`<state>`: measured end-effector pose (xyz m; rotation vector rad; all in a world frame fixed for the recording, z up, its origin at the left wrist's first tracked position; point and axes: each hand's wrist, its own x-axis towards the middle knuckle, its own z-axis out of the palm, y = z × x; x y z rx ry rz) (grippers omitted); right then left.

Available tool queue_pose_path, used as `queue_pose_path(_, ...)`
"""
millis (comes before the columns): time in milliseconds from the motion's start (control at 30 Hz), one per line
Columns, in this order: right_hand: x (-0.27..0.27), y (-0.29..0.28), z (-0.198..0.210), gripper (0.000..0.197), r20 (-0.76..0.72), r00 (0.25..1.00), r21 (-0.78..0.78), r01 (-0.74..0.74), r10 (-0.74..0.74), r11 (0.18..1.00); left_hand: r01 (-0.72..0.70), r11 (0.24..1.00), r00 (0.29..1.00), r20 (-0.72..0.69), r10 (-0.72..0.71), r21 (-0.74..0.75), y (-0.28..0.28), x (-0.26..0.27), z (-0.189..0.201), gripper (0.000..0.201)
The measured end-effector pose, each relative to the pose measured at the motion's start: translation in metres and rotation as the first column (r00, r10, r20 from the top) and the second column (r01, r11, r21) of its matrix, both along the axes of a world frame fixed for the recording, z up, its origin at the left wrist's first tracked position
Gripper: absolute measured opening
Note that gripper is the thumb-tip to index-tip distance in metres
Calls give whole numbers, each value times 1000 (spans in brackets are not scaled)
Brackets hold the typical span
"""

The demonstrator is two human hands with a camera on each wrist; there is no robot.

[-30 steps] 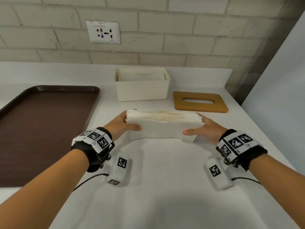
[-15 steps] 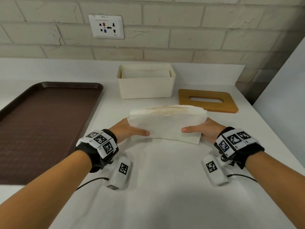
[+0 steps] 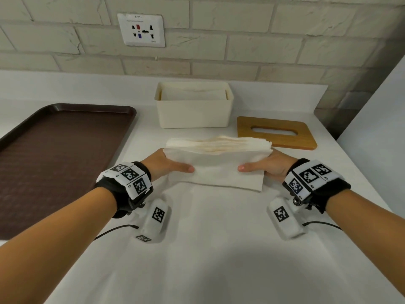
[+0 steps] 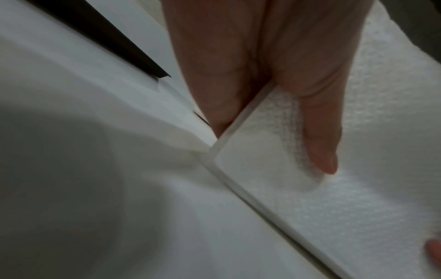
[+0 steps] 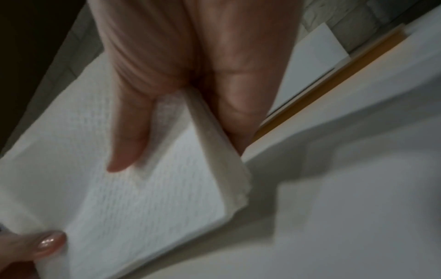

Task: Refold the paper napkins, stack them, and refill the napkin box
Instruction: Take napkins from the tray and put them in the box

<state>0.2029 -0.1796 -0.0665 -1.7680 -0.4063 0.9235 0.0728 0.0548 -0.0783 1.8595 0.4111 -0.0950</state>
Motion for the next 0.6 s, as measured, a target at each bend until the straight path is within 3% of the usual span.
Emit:
queue_pose_path(100, 4, 1, 12, 48, 64, 996, 67, 53, -57, 996, -49, 999, 996, 73, 50, -21, 4, 3, 8, 51)
queue_pose_path(167, 8, 0, 11, 48, 115, 992, 18, 53, -54, 998, -39, 999, 996, 84, 40, -7, 5, 2, 11, 51)
queue_pose_path(300, 9, -3, 5, 99, 165, 985, -138, -22, 45, 990, -2, 1000, 1000, -1, 2, 21, 10, 0, 5, 63)
queue_pose_path(333, 15, -3, -1, 102, 162, 986, -144, -26, 49, 989, 11, 1000, 1000, -26, -10, 19, 11, -1, 4, 67)
queue_pose_path(433, 15, 0, -4, 87, 181, 983, -172, -2, 34, 985, 37, 998, 997, -67, -33, 52, 10, 0, 3, 62)
queue_pose_path(533, 19, 5, 2, 72, 229, 973, -80, 4, 15, 997, -27, 998, 1000, 16, 26, 62, 10, 3, 8, 52)
queue_pose_path(600, 20, 6, 10, 85, 186, 982, -8, 25, -23, 1000, -52, 998, 997, 67, 49, 45, 12, 3, 13, 54)
